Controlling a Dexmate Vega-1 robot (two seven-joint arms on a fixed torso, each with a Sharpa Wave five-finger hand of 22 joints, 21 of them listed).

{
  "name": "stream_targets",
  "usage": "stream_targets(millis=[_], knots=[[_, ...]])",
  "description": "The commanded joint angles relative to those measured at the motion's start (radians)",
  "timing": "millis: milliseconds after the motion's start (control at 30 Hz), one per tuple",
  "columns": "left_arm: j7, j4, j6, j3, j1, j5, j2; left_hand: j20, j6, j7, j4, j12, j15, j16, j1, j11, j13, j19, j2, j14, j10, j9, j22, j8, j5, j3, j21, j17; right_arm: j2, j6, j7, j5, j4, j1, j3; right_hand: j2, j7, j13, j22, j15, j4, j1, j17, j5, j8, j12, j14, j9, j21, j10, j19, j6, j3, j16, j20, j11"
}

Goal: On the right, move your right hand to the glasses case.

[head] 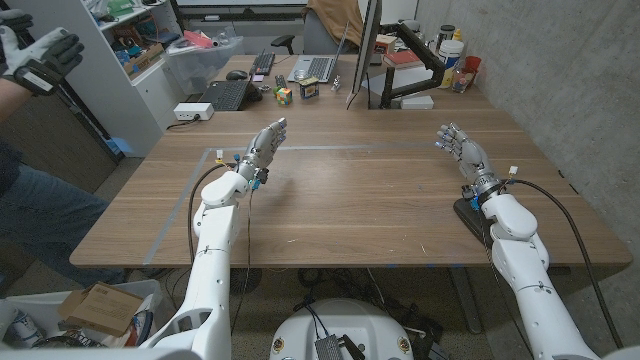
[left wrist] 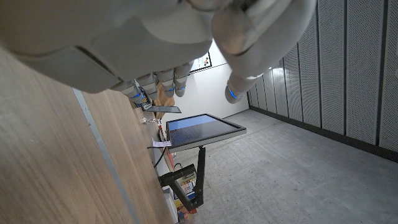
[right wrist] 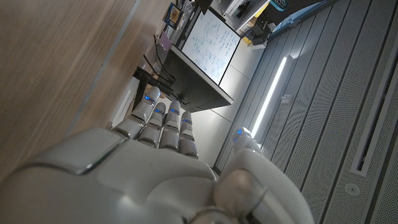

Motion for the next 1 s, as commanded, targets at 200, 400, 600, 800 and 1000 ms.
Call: stream_targets(millis=[200,400,600,800,1000], knots=[[0.001,-0.002,0.01,0.006,-0.009,0.009,0.003,-0.002,0.009,0.005,-0.006,0.01,-0.004,0.003,0.008,-0.003,0.004,0.003,0.015,0.002,0.006,0.006,0.004,0.006,-0.003,0.005,-0.002,0.001,-0.006,0.007,0.002,0.002,-0.017,-0.025,0.009,-0.004,-0.008,0.003,0.005,-0.001,-0.006,0.0,0.003,0.006,0.008,0.005,0.014,0.002,-0.008,0.015,0.014,0.008,-0.003,0.009,-0.012,0.0],[-0.001,0.002,0.015,0.01,-0.016,0.015,0.009,-0.003,0.01,0.004,-0.009,0.01,-0.004,0.002,0.012,-0.002,0.004,0.005,0.017,0.002,0.007,0.006,0.004,0.005,-0.003,0.006,-0.003,0.001,-0.009,0.016,-0.005,-0.002,-0.033,-0.042,0.02,-0.005,-0.012,0.004,0.005,0.0,-0.006,-0.001,0.003,0.007,0.008,0.006,0.016,0.002,-0.009,0.017,0.016,0.009,-0.004,0.008,-0.012,0.001],[-0.005,0.01,0.016,0.018,-0.029,0.024,0.011,-0.001,0.012,0.004,-0.011,0.01,-0.005,0.002,0.015,-0.006,0.004,0.007,0.019,0.003,0.008,0.006,0.004,0.005,-0.003,0.008,-0.005,0.001,-0.017,0.02,-0.011,-0.013,-0.048,-0.05,0.027,-0.007,-0.015,0.004,0.005,-0.002,-0.007,-0.001,0.003,0.007,0.008,0.006,0.017,0.002,-0.012,0.019,0.018,0.01,-0.005,0.008,-0.011,-0.003],[-0.001,0.015,0.008,0.025,-0.036,0.034,0.011,-0.001,0.011,0.004,-0.013,0.009,-0.005,0.002,0.018,-0.005,0.004,0.007,0.022,0.003,0.008,0.006,0.005,0.004,-0.004,0.009,-0.007,0.001,-0.019,0.016,-0.018,-0.021,-0.059,-0.055,0.029,-0.007,-0.02,0.004,0.005,-0.007,-0.007,-0.003,0.003,0.008,0.008,0.008,0.03,0.002,-0.014,0.027,0.027,0.012,-0.006,0.011,-0.015,-0.003],[-0.001,0.016,0.01,0.025,-0.04,0.036,0.011,0.0,0.011,0.002,-0.015,0.009,-0.005,0.002,0.021,-0.004,0.004,0.008,0.024,0.003,0.008,0.006,0.005,0.004,-0.004,0.01,-0.008,0.001,-0.026,0.031,-0.019,-0.032,-0.058,-0.058,0.028,-0.008,-0.036,0.004,0.005,-0.013,-0.008,-0.004,0.003,0.009,0.007,0.009,0.038,0.002,-0.016,0.034,0.036,0.01,-0.007,0.012,-0.017,-0.005]])
